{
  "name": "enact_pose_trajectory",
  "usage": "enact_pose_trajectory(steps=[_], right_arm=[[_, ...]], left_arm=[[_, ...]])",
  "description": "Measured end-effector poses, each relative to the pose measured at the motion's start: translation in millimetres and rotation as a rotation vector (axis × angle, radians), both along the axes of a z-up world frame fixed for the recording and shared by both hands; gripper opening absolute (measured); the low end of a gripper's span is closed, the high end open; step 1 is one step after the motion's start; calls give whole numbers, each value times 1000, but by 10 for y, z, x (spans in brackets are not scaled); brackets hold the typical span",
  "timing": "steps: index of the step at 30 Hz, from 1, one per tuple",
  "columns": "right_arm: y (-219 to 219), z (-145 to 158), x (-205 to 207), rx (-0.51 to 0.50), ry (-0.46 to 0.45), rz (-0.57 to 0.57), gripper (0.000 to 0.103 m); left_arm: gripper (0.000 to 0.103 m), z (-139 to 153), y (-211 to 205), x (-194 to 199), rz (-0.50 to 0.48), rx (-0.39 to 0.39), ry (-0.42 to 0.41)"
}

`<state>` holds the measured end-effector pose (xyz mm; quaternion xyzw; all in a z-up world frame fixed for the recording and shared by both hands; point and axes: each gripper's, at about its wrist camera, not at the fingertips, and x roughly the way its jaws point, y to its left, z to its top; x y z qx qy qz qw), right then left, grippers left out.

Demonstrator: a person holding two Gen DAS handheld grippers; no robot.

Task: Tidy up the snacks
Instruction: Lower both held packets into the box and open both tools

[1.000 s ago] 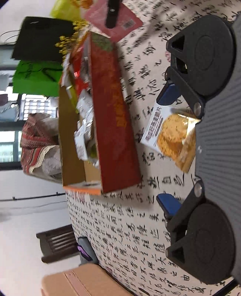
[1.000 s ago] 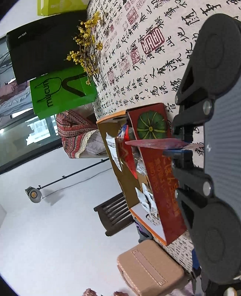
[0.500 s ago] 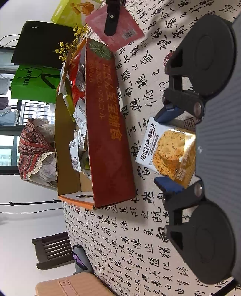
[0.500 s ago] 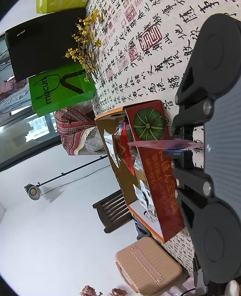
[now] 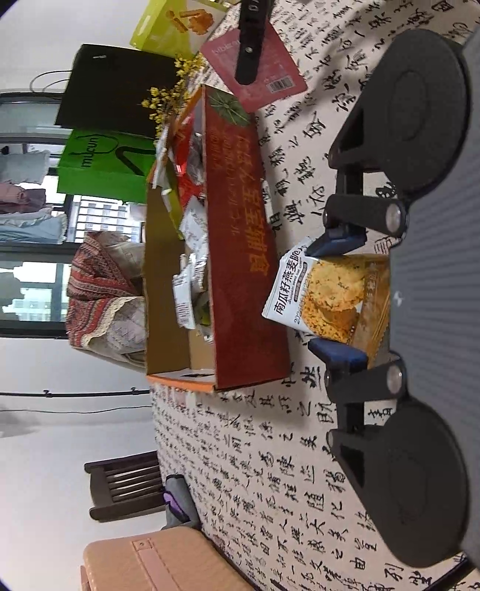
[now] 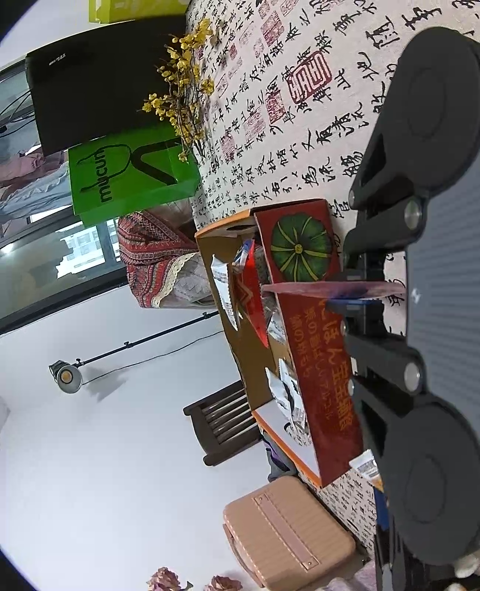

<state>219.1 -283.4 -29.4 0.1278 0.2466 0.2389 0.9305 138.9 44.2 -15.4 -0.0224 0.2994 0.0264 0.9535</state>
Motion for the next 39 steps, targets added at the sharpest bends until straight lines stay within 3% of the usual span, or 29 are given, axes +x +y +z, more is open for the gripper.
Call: enact_pose_trajectory(steps=[11, 22, 30, 34, 39], right_arm=[[26, 261, -65, 36, -55, 19, 6], [298, 738, 247, 61, -97, 27, 6], [700, 823, 759, 38, -64, 29, 6], [849, 758, 1006, 33, -42, 20, 6], [918, 577, 1100, 23, -81, 26, 6]], left_arm=[[48, 470, -37, -98, 16, -44, -154], [48, 764, -157, 462, 32, -91, -205], [48, 773, -69, 965, 73, -128, -181], [48, 717, 12, 1160, 121, -135, -191], [49, 506, 98, 1267, 140, -122, -196]])
